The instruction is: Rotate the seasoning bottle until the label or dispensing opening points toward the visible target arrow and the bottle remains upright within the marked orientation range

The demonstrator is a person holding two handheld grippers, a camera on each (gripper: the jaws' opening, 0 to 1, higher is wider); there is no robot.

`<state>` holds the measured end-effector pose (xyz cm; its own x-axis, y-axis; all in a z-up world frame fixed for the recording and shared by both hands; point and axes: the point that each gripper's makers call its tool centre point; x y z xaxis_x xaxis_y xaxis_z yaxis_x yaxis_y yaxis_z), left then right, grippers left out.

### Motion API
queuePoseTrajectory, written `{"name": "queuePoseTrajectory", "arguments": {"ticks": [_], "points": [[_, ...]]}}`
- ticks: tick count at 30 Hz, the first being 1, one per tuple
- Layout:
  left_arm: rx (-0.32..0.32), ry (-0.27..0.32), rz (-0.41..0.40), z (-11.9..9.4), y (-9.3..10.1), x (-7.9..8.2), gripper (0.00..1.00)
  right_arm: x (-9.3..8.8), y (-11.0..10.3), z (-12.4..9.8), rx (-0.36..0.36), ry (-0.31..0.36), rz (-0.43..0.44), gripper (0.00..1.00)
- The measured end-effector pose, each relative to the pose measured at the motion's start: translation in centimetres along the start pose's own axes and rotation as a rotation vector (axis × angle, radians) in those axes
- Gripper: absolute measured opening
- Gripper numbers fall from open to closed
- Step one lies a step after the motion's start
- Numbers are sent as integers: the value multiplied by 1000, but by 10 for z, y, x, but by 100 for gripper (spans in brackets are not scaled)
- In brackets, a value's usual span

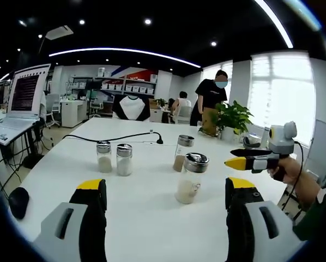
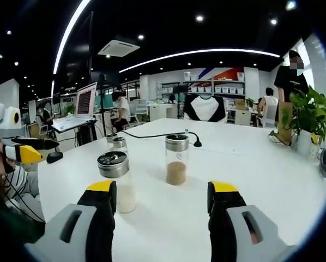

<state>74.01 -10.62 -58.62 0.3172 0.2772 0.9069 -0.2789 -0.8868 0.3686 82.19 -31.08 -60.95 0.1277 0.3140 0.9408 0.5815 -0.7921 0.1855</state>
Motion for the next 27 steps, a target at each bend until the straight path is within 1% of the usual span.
{"name": "queuePoseTrajectory", "arguments": {"ticks": [6,10,12,18,20,23,27], "points": [[10,-2,-3,-2,-2,-1,95,-5,12,16,-15,-28,-7,67],[14,-3,-1,-4,-2,-1,95,-5,18,27,-11,-25,-7,66],[15,-4,-4,-4,-3,-1,95,-7,22,34,-12,-34,-14,66],[18,7,-4,-6,-3,3,95,-12,28,51,-3,-49,-19,66],[17,7,-5,-6,-3,3,95,-14,29,57,5,-57,-7,66],[12,5,-1,-5,-2,3,95,-15,31,65,8,-60,-1,66],[7,5,0,-4,0,4,95,-15,32,81,23,-60,-14,66]]}}
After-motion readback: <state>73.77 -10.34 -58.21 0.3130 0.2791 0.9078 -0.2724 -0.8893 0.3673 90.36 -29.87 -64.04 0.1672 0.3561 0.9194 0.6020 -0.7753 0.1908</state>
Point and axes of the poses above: the point that each gripper's makers call its tool centre point, and the gripper's own axes: z roughly forward along the fingers, y roughly to its right, x roughly out of its top, and after that the axes turned 12 degrees about -z, right-handed
